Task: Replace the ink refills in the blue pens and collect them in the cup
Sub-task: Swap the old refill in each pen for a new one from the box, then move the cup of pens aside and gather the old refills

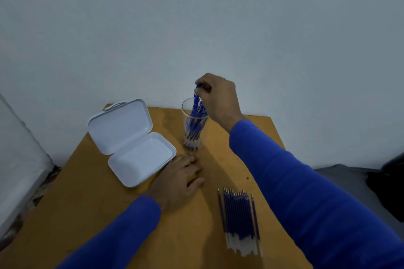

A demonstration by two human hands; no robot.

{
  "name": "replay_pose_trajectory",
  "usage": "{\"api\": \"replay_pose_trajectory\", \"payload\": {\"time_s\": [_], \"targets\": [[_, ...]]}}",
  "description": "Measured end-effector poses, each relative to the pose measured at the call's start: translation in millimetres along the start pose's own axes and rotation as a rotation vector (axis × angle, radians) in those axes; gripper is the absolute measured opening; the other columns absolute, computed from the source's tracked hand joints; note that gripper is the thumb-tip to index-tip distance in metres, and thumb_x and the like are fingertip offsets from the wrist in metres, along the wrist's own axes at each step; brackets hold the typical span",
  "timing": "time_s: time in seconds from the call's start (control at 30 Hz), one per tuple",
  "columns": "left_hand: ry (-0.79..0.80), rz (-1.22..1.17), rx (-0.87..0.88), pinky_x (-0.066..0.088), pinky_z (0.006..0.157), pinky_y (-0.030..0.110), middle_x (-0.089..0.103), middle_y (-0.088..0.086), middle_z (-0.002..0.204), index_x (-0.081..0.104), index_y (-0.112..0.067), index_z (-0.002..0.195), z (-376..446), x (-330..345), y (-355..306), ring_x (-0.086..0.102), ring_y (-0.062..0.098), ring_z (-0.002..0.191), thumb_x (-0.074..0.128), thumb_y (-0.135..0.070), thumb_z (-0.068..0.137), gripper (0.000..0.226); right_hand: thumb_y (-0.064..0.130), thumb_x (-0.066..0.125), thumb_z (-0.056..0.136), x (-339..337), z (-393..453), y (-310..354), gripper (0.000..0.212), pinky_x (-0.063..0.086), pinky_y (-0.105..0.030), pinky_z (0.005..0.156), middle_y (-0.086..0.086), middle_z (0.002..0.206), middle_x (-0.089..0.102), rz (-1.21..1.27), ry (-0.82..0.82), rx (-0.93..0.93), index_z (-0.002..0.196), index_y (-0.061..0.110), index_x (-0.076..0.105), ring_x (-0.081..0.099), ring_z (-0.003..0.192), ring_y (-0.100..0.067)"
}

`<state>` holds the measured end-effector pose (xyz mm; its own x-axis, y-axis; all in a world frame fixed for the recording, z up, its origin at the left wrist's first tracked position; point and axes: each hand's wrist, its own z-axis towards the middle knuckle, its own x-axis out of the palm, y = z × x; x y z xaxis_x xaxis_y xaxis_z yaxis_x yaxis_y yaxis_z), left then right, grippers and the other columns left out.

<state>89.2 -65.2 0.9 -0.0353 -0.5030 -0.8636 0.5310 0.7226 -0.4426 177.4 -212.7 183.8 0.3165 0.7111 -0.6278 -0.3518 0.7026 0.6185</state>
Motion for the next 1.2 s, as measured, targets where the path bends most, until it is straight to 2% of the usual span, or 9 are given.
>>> {"api": "replay_pose_trajectory", "payload": {"time_s": [0.13, 0.3, 0.57, 0.7, 0.83, 0.9, 0.97, 1.07, 1.2], "targets": [[0.012, 0.029, -0.01, 0.023, 0.122, 0.029, 0.035, -0.012, 0.158, 0.053, -0.026, 0.145, 0.1, 1.1, -0.3, 0.025, 0.005, 0.145, 0.045, -0.057, 0.099, 0.056, 0.016, 0.065, 0.096, 11.5, 5.1, -10.2, 0.021, 0.057, -0.036, 0.086, -0.004, 0.112, 0.073, -0.189, 0.141, -0.004, 0.114, 0.014, 0.076, 0.066, 0.101, -0.02], [0.006, 0.053, -0.015, 0.014, 0.12, 0.022, 0.032, -0.014, 0.159, 0.05, -0.028, 0.147, -0.2, -0.9, -2.9, 0.022, 0.004, 0.146, 0.044, -0.056, 0.101, 0.054, 0.013, 0.063, 0.093, 20.1, 7.8, -14.9, 0.016, 0.059, -0.042, 0.082, -0.001, 0.103, 0.072, -0.222, 0.179, 0.052, 0.102, 0.019, 0.074, 0.064, 0.097, -0.02], [-0.017, 0.05, 0.003, 0.011, 0.117, 0.02, 0.034, -0.013, 0.158, 0.052, -0.027, 0.146, -0.1, -1.0, -2.9, 0.024, 0.005, 0.146, 0.045, -0.054, 0.101, 0.052, 0.01, 0.06, 0.097, 18.4, 4.2, -16.2, 0.024, 0.055, -0.028, 0.086, -0.004, 0.118, 0.072, -0.21, 0.151, 0.061, 0.114, 0.012, 0.077, 0.067, 0.103, -0.018], [-0.068, -0.102, -0.008, 0.035, 0.117, 0.027, 0.051, -0.01, 0.146, 0.064, -0.024, 0.135, -0.6, -9.0, -1.2, 0.041, 0.002, 0.135, 0.056, -0.043, 0.101, 0.04, 0.009, 0.055, 0.097, 4.6, -14.4, -17.6, 0.031, 0.05, -0.025, 0.09, -0.001, 0.117, 0.062, -0.062, -0.007, 0.079, 0.123, 0.016, 0.07, 0.059, 0.108, -0.016], [-0.352, -0.232, -0.066, 0.052, 0.09, 0.015, 0.071, -0.007, 0.111, 0.073, -0.019, 0.115, 4.8, -36.3, -7.5, 0.063, -0.002, 0.098, 0.065, -0.026, 0.098, 0.021, 0.008, 0.061, 0.094, -3.1, -36.0, -30.2, 0.046, 0.049, -0.021, 0.09, -0.004, 0.132, 0.055, 0.133, 0.011, 0.252, 0.139, 0.016, 0.055, 0.055, 0.116, -0.015], [-0.482, -0.296, -0.139, 0.055, 0.081, 0.015, 0.069, -0.007, 0.108, 0.071, -0.018, 0.118, 13.1, -51.6, -13.3, 0.063, -0.001, 0.093, 0.064, -0.025, 0.098, 0.023, 0.014, 0.066, 0.094, -1.2, -44.7, -38.3, 0.058, 0.048, -0.024, 0.094, -0.006, 0.141, 0.053, 0.16, 0.099, 0.319, 0.148, 0.016, 0.046, 0.054, 0.125, -0.018], [-0.533, -0.353, -0.197, 0.054, 0.084, 0.017, 0.065, -0.004, 0.121, 0.064, -0.017, 0.131, 26.6, -61.4, -12.4, 0.062, 0.003, 0.103, 0.063, -0.028, 0.099, 0.034, 0.024, 0.07, 0.093, 5.5, -52.0, -47.4, 0.07, 0.049, -0.033, 0.102, -0.006, 0.149, 0.049, 0.166, 0.191, 0.358, 0.154, 0.017, 0.037, 0.051, 0.133, -0.021], [-0.43, -0.456, -0.267, 0.048, 0.102, 0.032, 0.043, -0.005, 0.152, 0.038, -0.028, 0.152, 49.4, -65.2, -1.9, 0.046, 0.011, 0.134, 0.062, -0.037, 0.099, 0.059, 0.041, 0.076, 0.089, 15.9, -59.1, -58.6, 0.085, 0.049, -0.036, 0.102, -0.003, 0.155, 0.044, 0.226, 0.301, 0.39, 0.158, 0.022, 0.029, 0.048, 0.137, -0.021], [-0.272, -0.621, -0.3, 0.042, 0.113, 0.048, 0.027, -0.009, 0.164, 0.02, -0.036, 0.158, 70.0, -64.2, 12.5, 0.031, 0.016, 0.148, 0.059, -0.033, 0.101, 0.07, 0.034, 0.075, 0.091, 22.1, -62.8, -64.9, 0.077, 0.047, -0.036, 0.101, -0.001, 0.155, 0.045, 0.284, 0.337, 0.347, 0.155, 0.026, 0.032, 0.048, 0.138, -0.023]]}}
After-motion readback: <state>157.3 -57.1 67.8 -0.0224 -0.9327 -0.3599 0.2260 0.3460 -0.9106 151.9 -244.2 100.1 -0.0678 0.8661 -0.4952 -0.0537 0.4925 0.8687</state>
